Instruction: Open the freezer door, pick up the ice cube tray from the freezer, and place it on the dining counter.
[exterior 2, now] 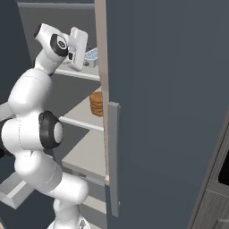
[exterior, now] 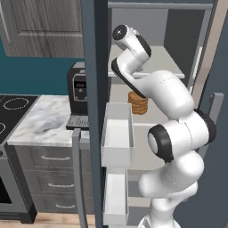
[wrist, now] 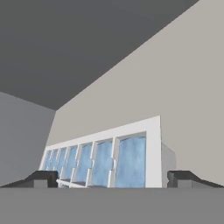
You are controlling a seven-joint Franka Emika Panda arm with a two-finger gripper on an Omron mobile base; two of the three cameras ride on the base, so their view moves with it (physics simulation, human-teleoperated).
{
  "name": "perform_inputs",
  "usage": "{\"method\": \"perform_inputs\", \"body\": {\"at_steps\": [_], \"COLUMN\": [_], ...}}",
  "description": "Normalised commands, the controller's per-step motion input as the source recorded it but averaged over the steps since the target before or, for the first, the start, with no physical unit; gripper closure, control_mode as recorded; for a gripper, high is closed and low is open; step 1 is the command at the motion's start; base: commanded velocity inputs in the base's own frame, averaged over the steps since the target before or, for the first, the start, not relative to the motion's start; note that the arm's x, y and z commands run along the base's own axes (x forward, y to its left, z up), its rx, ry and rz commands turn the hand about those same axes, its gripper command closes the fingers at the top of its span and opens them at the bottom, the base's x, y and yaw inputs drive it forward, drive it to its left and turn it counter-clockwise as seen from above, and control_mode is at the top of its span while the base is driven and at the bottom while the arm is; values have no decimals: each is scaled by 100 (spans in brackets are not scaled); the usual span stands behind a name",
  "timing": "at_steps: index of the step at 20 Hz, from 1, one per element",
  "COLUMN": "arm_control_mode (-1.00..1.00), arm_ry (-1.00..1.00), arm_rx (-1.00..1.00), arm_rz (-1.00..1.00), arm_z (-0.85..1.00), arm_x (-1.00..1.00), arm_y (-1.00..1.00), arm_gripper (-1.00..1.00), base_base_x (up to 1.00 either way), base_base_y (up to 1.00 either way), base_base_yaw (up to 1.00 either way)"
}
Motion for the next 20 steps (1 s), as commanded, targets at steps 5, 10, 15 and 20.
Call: {"method": "perform_inputs", "body": {"at_steps": [5,10,15,20], "arm_control_mode": [-100,-100,-100,-100], "arm_ry": [0,0,0,0], "arm_rx": [0,0,0,0], "arm_rz": [0,0,0,0], "arm_z": [0,0,0,0], "arm_x": [0,0,0,0], "arm_y": [0,0,0,0], "arm_gripper": [-100,-100,100,100], "base_base_x": [0,0,0,0], "base_base_y": [0,0,0,0], "base_base_yaw": [0,0,0,0]}}
